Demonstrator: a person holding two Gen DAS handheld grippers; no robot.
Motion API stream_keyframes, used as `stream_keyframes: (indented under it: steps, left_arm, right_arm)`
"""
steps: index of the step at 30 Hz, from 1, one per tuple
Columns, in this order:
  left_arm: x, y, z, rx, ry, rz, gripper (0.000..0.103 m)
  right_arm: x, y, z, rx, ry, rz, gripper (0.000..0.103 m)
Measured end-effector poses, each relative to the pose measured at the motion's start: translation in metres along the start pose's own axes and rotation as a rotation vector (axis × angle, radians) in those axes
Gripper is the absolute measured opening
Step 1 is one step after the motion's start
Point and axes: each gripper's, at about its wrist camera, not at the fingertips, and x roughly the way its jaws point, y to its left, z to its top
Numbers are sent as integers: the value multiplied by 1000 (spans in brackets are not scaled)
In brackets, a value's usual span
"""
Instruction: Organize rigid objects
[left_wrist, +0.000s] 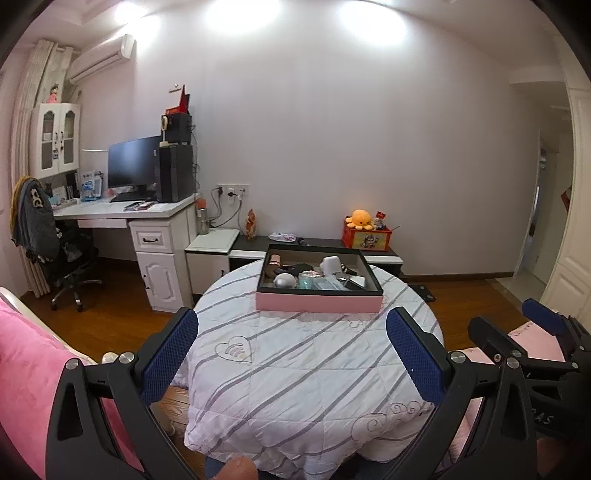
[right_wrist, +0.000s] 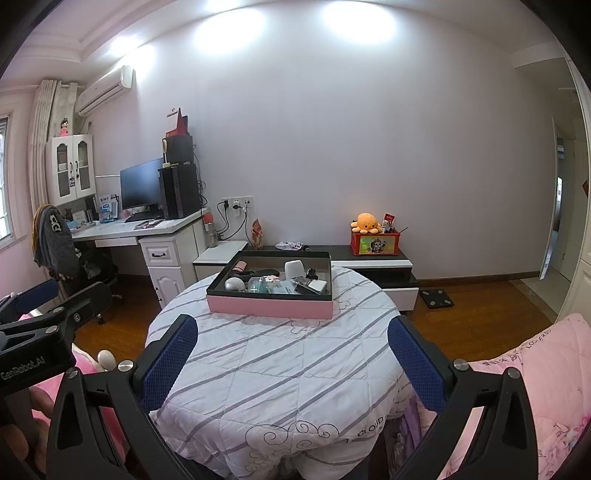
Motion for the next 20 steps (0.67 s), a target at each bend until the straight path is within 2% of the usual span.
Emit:
stream_keyframes:
  steps: [7, 13, 20]
  left_arm:
    - [2, 0, 0, 2, 3, 9, 103]
    - [5, 2, -1, 8, 18, 45, 103]
    - [6, 5, -1, 0, 34, -1, 103]
  right_arm:
    - [2, 0, -2, 1, 4, -2, 103]
    - [2, 0, -2, 0, 3, -5, 103]
    - [4, 0, -4, 3, 6, -7, 103]
